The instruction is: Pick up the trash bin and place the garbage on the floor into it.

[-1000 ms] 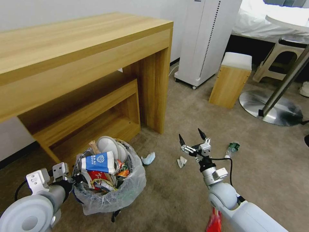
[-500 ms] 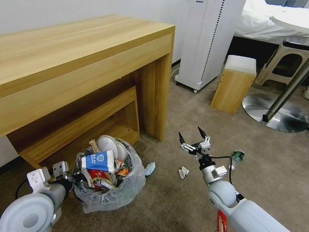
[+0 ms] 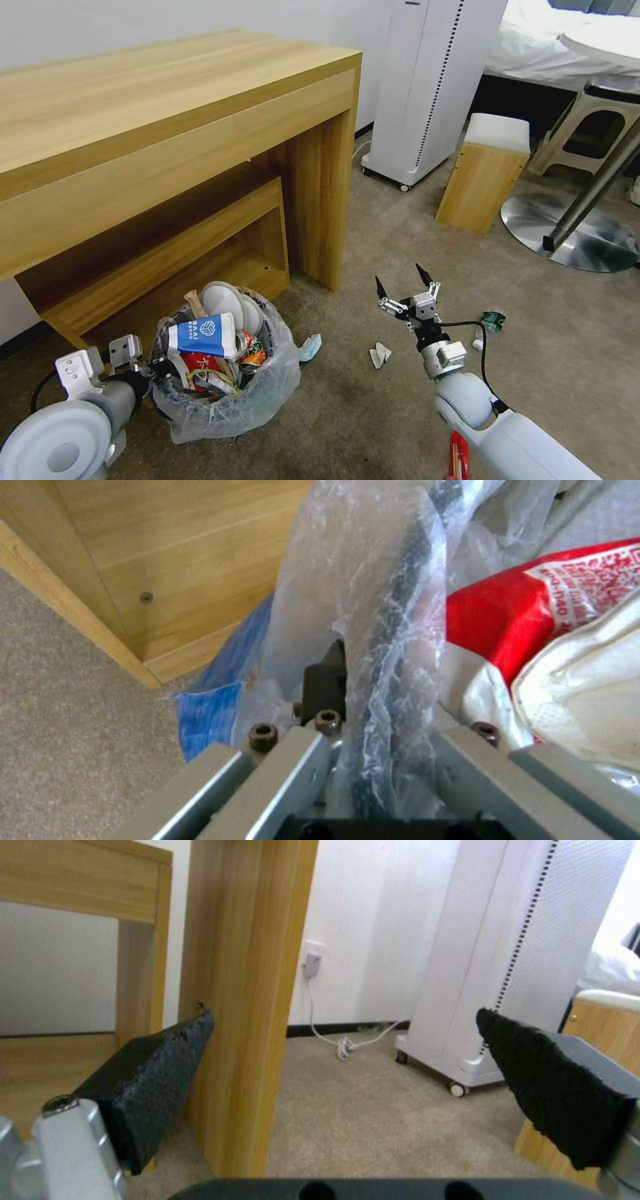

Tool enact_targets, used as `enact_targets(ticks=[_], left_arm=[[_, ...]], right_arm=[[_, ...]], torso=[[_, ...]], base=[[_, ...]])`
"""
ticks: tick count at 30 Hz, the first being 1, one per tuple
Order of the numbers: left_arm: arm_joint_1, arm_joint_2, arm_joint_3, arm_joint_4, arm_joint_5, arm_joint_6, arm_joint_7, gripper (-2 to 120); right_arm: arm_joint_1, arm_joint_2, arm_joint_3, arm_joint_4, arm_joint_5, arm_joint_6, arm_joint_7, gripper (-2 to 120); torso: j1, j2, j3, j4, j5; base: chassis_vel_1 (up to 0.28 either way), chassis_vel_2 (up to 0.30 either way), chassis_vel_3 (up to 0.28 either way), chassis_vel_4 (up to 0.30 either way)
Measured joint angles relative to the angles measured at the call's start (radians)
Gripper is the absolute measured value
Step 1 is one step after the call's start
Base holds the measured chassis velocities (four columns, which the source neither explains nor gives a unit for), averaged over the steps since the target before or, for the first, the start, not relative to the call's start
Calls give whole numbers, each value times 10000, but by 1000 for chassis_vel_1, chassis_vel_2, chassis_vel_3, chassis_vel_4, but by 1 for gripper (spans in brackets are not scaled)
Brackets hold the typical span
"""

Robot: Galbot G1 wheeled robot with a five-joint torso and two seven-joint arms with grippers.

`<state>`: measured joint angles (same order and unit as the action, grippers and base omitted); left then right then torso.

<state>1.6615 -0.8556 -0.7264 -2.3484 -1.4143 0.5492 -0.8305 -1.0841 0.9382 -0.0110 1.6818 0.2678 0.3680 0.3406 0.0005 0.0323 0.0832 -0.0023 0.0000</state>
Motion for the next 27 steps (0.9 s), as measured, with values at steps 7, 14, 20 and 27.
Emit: enact_targets(ticks=[7,14,20,27], left_arm=[[58,-3,-51,-37,7,-28,-103,0],[128,51,-187,-73,8,-110,-570,0],[394,231,-745,-62,-244,-236,-848,0],[448,623,-1280,127,-537,-232,-832,0]], right_arm=[[18,-46,-115,212,-231,53,310,100],[101,-14,101,48,-133,-153,-279,100],[458,-61,-318,269,2006,-862,-331,100],[1116,128,-1047,229,3163,-1607,10,100]], torso=[[0,0,0,0,0],[0,0,1,0,1],[0,0,0,1,-1],[0,0,0,0,-2]], base=[[0,0,0,0],[0,0,0,0],[0,0,0,0],[0,0,0,0]])
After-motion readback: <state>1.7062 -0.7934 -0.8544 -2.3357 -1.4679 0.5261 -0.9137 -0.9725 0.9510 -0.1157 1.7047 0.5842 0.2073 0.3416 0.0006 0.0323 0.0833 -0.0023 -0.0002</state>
